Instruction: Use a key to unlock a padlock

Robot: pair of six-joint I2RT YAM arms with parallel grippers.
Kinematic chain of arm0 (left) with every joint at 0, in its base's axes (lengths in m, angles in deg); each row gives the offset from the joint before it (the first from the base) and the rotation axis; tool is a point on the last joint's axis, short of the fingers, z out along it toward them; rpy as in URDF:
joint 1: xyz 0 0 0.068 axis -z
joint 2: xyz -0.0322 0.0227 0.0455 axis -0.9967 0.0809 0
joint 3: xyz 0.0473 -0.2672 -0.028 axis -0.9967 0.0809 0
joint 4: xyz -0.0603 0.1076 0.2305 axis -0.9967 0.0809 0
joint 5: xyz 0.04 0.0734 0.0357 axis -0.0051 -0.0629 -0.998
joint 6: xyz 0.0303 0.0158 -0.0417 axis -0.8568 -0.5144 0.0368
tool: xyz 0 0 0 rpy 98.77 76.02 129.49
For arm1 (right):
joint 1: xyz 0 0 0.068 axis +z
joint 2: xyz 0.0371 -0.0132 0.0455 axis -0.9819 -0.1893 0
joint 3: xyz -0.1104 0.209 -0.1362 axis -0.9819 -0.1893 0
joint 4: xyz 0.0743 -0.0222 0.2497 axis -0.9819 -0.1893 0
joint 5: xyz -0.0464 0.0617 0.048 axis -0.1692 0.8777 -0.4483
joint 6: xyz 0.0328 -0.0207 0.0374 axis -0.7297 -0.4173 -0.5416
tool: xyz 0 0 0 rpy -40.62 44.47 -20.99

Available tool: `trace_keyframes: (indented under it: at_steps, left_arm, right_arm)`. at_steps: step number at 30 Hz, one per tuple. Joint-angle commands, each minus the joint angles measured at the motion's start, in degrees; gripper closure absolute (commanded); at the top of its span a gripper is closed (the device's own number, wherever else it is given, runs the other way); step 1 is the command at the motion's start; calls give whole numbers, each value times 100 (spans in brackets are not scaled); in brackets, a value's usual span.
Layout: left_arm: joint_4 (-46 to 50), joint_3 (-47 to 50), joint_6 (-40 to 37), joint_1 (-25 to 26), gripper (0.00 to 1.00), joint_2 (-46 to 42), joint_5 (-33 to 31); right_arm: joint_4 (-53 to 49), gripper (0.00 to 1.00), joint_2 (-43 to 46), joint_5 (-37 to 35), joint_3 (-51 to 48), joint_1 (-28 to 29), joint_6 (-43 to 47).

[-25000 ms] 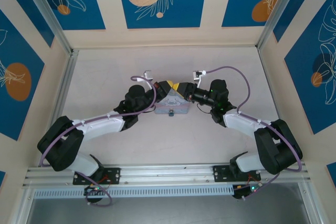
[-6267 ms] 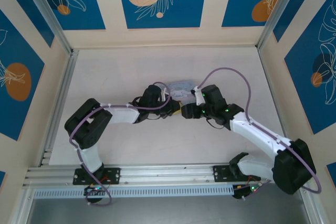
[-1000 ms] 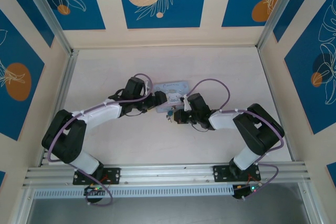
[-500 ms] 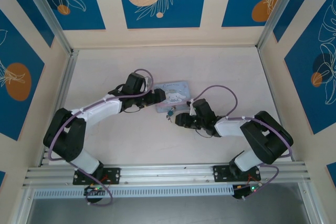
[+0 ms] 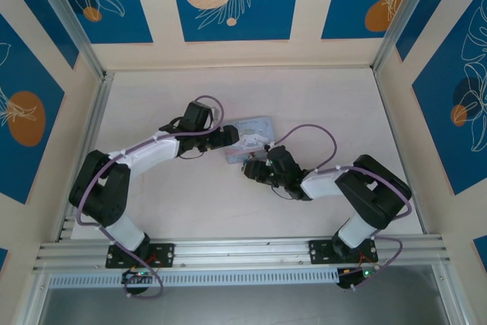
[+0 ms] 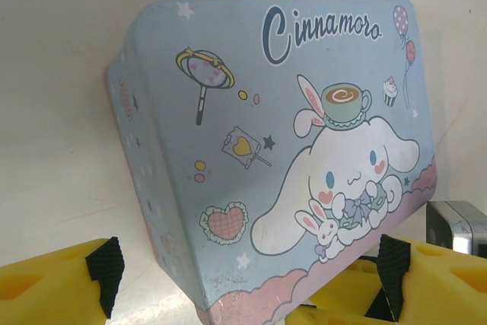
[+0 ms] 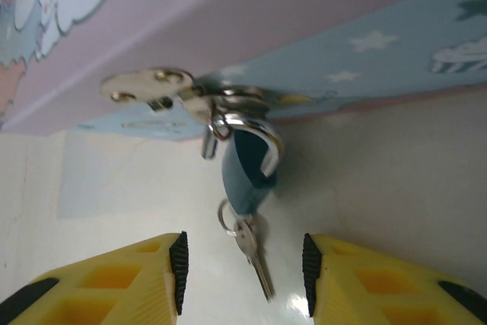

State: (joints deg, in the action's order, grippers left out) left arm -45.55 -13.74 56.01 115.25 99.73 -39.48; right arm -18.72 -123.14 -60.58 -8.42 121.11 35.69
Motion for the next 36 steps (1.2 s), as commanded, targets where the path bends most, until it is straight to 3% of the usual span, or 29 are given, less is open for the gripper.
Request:
trace_keyframes:
  at_steps: [1, 9, 21, 36]
  left_arm:
    - [45, -198, -58, -90, 12, 138, -11]
    - [-61, -173, 55, -111, 12, 190, 24]
    - [-156, -191, 127, -127, 12, 216, 87]
    - [220, -87, -333, -78, 12, 37, -407]
  right_arm:
    - [-59, 53, -448, -545, 110, 160, -262]
    - [-207, 56, -947, -1118, 342, 367, -509]
    - [-595, 84, -608, -1397, 146, 360, -260]
    - [-694, 97, 193, -394, -302, -216, 520]
